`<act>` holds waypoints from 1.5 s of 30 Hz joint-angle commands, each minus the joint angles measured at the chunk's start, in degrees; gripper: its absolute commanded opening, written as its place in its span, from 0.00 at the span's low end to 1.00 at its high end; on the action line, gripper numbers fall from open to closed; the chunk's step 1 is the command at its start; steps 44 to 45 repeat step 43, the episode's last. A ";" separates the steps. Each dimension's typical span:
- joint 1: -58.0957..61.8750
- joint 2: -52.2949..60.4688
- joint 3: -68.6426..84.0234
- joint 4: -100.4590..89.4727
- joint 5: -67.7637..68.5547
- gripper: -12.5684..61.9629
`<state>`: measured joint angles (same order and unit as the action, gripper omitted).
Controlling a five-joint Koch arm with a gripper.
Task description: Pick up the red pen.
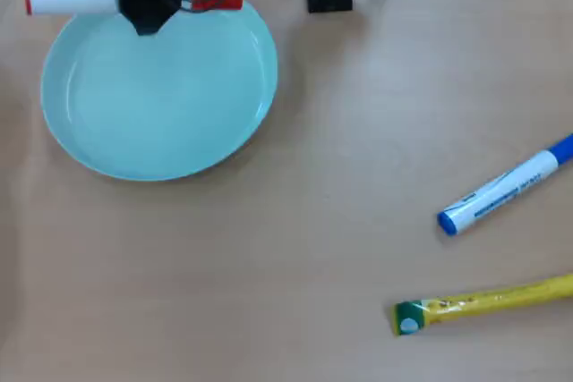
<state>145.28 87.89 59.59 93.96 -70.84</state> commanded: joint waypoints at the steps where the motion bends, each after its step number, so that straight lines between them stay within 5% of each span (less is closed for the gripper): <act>1: -1.14 4.48 -7.82 1.32 0.44 0.08; 45: -5.27 4.39 -4.66 2.46 1.58 0.08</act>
